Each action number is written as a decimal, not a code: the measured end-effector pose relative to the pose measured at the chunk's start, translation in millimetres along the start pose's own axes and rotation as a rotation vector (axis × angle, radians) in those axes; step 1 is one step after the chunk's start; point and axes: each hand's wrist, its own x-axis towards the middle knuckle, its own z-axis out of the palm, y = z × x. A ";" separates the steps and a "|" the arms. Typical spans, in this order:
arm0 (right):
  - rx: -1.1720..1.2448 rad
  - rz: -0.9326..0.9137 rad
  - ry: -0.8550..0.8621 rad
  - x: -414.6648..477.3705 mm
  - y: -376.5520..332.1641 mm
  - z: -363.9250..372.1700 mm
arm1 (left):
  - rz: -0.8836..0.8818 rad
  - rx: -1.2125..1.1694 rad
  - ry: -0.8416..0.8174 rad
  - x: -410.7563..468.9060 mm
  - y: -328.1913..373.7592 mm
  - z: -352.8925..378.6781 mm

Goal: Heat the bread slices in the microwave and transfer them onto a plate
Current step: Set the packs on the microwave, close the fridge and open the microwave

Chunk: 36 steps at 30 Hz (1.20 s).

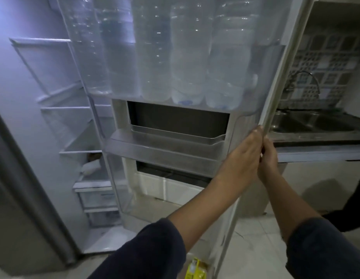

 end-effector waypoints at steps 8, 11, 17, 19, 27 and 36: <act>-0.072 -0.048 0.143 -49.7 11.8 -3.6 | -0.127 -0.226 0.278 -51.3 -18.0 -10.1; -0.137 -0.092 0.141 -89.2 12.0 0.6 | -0.166 -0.286 0.272 -83.2 -37.8 -18.7; -0.120 -0.223 0.208 -188.0 9.8 35.1 | -0.196 -0.352 0.340 -160.3 -85.2 -23.8; -0.119 -0.243 0.229 -220.4 14.0 49.9 | -0.220 -0.368 0.369 -189.5 -102.6 -21.1; -0.296 -0.375 0.147 -338.4 34.5 119.0 | -0.557 -0.639 0.253 -292.1 -148.5 -19.7; -0.375 -0.694 -0.228 -377.6 35.9 214.9 | -0.671 -1.017 0.315 -323.2 -239.9 -43.6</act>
